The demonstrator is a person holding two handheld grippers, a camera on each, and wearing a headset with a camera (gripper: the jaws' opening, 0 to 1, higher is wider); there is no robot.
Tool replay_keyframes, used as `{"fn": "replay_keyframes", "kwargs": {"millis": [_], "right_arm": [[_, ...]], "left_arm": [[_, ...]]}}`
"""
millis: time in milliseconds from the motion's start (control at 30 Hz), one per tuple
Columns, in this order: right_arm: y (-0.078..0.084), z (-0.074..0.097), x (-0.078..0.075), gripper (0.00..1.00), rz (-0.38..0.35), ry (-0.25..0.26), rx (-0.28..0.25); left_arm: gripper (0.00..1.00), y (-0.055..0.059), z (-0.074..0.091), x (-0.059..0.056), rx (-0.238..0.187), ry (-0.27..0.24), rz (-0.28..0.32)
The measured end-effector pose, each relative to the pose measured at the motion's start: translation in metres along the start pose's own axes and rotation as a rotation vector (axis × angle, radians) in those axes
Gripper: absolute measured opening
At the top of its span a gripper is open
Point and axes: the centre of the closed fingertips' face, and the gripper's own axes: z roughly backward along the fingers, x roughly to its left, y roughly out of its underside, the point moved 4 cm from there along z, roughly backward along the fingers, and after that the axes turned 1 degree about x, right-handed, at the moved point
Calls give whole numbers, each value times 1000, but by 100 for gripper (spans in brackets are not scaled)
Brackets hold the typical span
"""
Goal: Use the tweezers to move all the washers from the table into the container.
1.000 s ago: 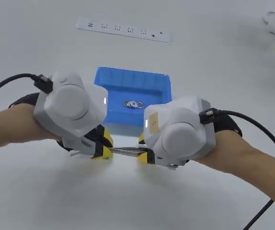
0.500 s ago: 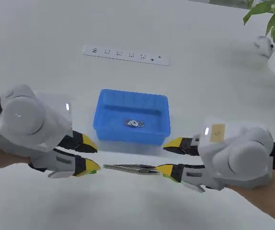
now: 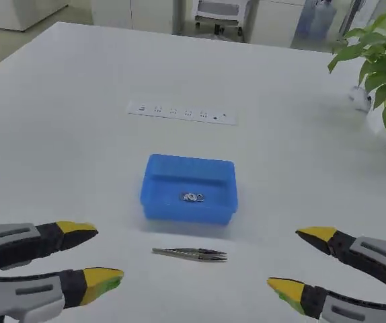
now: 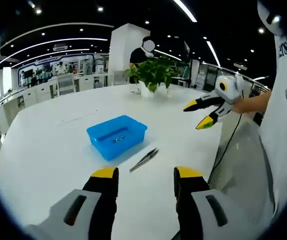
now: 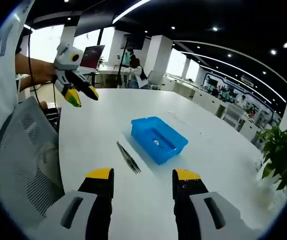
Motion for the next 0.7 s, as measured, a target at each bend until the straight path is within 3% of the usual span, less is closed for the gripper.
{"fn": "replay_keyframes", "kwargs": {"millis": [67, 133, 300, 433, 567, 700], "right_arm": [[0, 5, 3, 59, -28, 2, -18], [-1, 7, 8, 68, -45, 6, -27], [-4, 10, 20, 89, -76, 25, -40], [-3, 11, 28, 100, -84, 29, -32], [-1, 13, 34, 100, -96, 15, -14], [-2, 16, 33, 100, -103, 32, -17]], "left_arm": [[59, 0, 8, -5, 4, 0, -50], [69, 1, 12, -8, 14, 6, -50], [91, 12, 20, -9, 127, -29, -79], [97, 7, 23, -15, 107, -24, -86], [99, 3, 27, -16, 73, -35, -71], [99, 7, 28, -19, 83, -38, -72]]}}
